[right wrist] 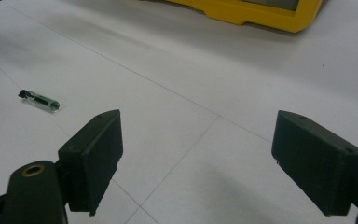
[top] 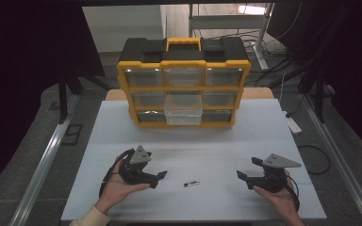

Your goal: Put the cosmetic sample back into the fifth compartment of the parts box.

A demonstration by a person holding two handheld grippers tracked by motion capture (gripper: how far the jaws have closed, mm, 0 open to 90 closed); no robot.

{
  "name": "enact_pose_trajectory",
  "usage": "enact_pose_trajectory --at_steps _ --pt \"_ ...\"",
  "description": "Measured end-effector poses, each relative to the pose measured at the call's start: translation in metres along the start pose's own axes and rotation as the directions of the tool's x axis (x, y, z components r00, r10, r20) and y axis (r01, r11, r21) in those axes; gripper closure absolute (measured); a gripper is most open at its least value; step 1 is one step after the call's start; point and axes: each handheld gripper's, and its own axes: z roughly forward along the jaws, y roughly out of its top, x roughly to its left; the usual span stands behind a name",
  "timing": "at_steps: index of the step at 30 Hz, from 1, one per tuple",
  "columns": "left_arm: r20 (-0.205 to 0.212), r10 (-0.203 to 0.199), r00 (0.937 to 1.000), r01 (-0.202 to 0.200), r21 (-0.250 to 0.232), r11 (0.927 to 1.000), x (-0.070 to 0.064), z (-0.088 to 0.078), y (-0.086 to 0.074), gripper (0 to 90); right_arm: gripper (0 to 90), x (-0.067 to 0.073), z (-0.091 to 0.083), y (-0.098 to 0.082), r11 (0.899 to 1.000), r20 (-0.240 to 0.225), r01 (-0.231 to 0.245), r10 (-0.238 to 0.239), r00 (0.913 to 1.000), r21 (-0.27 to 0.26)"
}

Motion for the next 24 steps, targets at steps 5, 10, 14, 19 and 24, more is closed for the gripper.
enact_pose_trajectory --at_steps 5,10,14,19,24 --pt "0.014 0.019 0.9997 -0.019 0.010 0.9998 -0.004 0.004 0.006 12.6 16.6 0.000 0.000 0.000 1.000 0.002 0.003 -0.003 1.0000 0.003" --pt "0.024 0.032 0.9992 -0.032 0.019 0.9993 -0.007 0.008 0.011 12.7 16.6 0.000 0.000 0.000 1.000 0.006 0.005 -0.005 1.0000 0.006" --pt "0.034 0.046 0.9983 -0.047 0.022 0.9986 -0.011 0.011 0.016 12.7 16.6 0.000 0.000 0.000 1.000 0.008 0.008 -0.008 0.9999 0.008" --pt "0.046 0.063 0.9969 -0.064 0.022 0.9977 -0.015 0.013 0.023 12.9 16.6 -0.001 0.001 0.000 1.000 0.010 0.005 -0.005 0.9999 0.009" --pt "0.061 0.082 0.9947 -0.084 0.028 0.9961 -0.020 0.017 0.029 13.0 16.6 -0.001 0.001 0.000 1.000 0.005 0.007 -0.007 1.0000 0.009"
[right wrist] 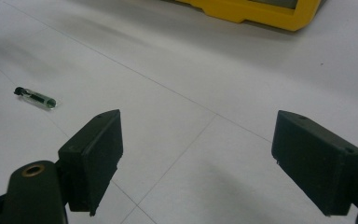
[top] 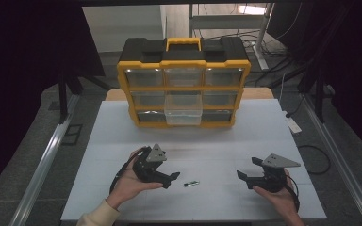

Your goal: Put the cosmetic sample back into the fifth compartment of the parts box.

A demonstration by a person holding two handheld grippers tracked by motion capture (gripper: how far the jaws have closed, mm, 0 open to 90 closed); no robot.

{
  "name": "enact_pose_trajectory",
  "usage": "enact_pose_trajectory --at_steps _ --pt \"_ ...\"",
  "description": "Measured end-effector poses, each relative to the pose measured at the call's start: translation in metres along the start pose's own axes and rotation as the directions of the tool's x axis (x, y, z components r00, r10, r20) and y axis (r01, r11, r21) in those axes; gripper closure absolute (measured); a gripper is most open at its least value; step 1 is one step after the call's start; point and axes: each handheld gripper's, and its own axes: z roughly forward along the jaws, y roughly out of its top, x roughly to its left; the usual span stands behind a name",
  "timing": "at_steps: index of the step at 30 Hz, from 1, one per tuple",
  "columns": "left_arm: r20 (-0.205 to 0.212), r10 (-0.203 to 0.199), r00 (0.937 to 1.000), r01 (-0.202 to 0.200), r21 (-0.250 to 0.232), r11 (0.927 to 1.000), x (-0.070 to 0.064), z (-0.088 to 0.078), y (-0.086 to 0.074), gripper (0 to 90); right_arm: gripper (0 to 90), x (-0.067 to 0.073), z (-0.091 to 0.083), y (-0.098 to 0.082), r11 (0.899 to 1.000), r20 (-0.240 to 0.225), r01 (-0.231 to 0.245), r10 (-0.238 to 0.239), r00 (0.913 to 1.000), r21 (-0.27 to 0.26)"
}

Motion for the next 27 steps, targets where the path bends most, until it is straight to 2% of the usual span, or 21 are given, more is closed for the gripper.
enact_pose_trajectory --at_steps 13,17,27 --pt "0.041 0.057 0.9976 -0.058 0.033 0.9978 -0.011 0.013 0.020 13.2 16.6 0.000 0.000 0.000 1.000 0.006 0.004 -0.004 1.0000 0.003" --pt "0.054 0.086 0.9948 -0.089 0.051 0.9947 -0.014 0.018 0.024 13.1 16.6 0.000 0.000 0.000 1.000 0.006 0.004 -0.004 1.0000 0.003" --pt "0.082 0.123 0.9891 -0.130 0.089 0.9875 -0.020 0.032 0.031 13.2 16.7 -0.001 0.001 -0.001 1.000 0.005 0.006 -0.006 1.0000 0.008"
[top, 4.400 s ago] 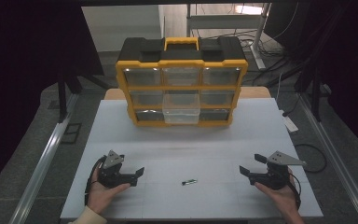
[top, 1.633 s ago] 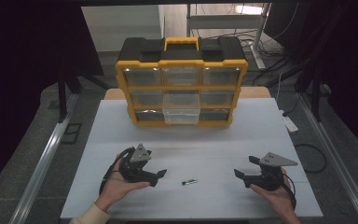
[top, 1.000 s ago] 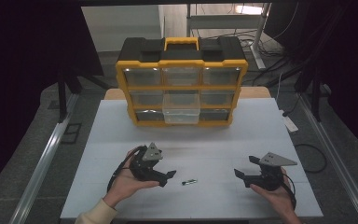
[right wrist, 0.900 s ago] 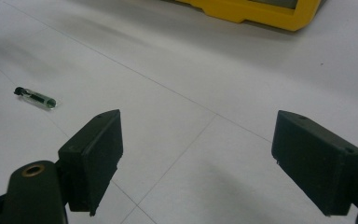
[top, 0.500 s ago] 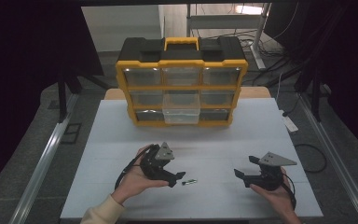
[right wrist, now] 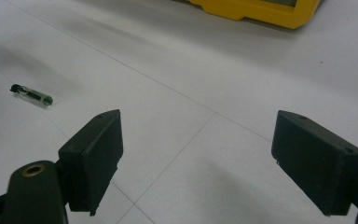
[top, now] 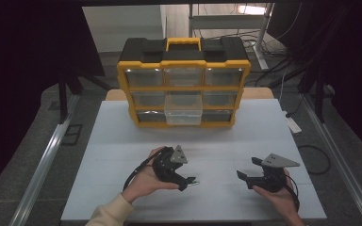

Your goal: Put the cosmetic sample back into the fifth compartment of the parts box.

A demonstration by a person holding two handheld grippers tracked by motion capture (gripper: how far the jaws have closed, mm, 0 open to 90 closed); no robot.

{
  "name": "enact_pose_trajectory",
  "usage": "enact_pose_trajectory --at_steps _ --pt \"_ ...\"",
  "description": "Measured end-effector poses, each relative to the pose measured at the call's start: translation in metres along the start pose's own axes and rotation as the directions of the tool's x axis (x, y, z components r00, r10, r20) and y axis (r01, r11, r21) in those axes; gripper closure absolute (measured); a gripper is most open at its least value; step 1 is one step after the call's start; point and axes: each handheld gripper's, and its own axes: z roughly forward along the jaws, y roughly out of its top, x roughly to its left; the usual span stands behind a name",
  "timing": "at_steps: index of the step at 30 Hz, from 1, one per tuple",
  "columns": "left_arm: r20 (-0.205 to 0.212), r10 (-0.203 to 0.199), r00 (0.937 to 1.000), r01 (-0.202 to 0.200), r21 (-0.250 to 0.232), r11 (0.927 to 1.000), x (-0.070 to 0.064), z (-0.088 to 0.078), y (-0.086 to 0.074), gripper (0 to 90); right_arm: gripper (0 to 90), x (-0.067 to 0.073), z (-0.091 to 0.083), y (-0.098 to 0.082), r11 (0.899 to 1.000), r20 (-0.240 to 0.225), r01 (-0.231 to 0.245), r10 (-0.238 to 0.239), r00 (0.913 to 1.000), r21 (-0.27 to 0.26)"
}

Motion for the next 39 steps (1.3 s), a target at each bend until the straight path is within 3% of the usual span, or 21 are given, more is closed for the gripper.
enact_pose_trajectory --at_steps 9,30,39 --pt "0.031 0.020 0.9993 -0.022 0.052 0.9984 -0.003 0.019 0.007 13.3 16.7 0.000 0.001 0.000 1.000 0.001 0.001 -0.001 1.0000 0.003" --pt "0.075 0.039 0.9964 -0.048 0.126 0.9909 -0.008 0.039 0.002 16.0 16.7 0.000 0.002 0.000 1.000 0.007 0.004 -0.004 1.0000 0.015" --pt "0.080 0.061 0.9949 -0.074 0.168 0.9831 -0.012 0.050 0.000 18.4 16.7 0.000 0.002 -0.001 1.000 0.006 0.004 -0.004 1.0000 0.017"
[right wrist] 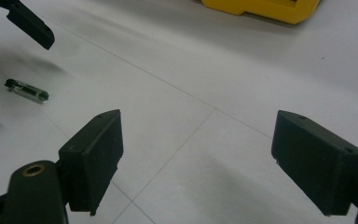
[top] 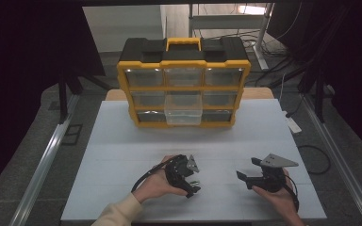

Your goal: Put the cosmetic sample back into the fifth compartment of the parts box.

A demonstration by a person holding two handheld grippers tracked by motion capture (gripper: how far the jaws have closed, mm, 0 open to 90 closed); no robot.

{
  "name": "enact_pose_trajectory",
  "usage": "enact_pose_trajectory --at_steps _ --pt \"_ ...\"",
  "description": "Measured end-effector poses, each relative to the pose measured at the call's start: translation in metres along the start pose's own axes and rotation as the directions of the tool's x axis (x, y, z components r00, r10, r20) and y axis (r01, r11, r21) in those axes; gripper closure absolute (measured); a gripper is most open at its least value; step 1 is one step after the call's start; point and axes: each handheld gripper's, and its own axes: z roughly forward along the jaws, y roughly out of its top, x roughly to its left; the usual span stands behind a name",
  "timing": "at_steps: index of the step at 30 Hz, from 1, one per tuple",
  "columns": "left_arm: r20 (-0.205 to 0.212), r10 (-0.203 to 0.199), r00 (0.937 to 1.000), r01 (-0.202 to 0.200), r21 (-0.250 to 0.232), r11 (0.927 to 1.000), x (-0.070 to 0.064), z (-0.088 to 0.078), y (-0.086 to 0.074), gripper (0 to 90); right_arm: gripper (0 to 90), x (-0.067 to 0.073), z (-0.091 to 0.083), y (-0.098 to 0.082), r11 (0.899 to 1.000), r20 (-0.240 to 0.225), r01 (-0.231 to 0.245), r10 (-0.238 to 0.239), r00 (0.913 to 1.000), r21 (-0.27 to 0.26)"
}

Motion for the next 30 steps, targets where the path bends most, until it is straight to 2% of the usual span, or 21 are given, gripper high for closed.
enact_pose_trajectory --at_steps 14,21,27,28,29,30 --pt "0.007 0.029 0.9995 -0.030 0.037 0.9989 -0.0029 0.0085 -0.0006 35.7 16.7 0.0000 0.0002 -0.0002 1.000 0.001 0.000 0.000 1.0000 0.003" --pt "0.054 0.024 0.9983 -0.026 0.034 0.9991 -0.0020 0.0087 -0.0008 54.4 16.8 -0.0003 0.0002 -0.0002 1.000 0.002 0.000 0.000 1.0000 0.003" --pt "0.062 0.015 0.9980 -0.017 0.033 0.9993 0.0012 0.0077 -0.0017 74.3 16.8 0.0005 -0.0004 0.0000 1.000 0.005 0.005 -0.005 1.0000 0.004" --pt "0.068 0.009 0.9976 -0.011 0.033 0.9994 0.0027 0.0075 -0.0022 74.3 16.8 0.0004 -0.0003 -0.0001 1.000 0.005 0.004 -0.004 1.0000 0.004" --pt "0.071 0.008 0.9974 -0.010 0.031 0.9995 0.0034 0.0075 -0.0026 79.4 16.7 0.0001 -0.0001 -0.0002 1.000 0.003 0.005 -0.005 1.0000 0.002" --pt "0.075 0.007 0.9972 -0.009 0.031 0.9995 0.0038 0.0073 -0.0028 80.1 16.8 0.0000 0.0000 -0.0002 1.000 0.002 0.004 -0.004 1.0000 0.002"
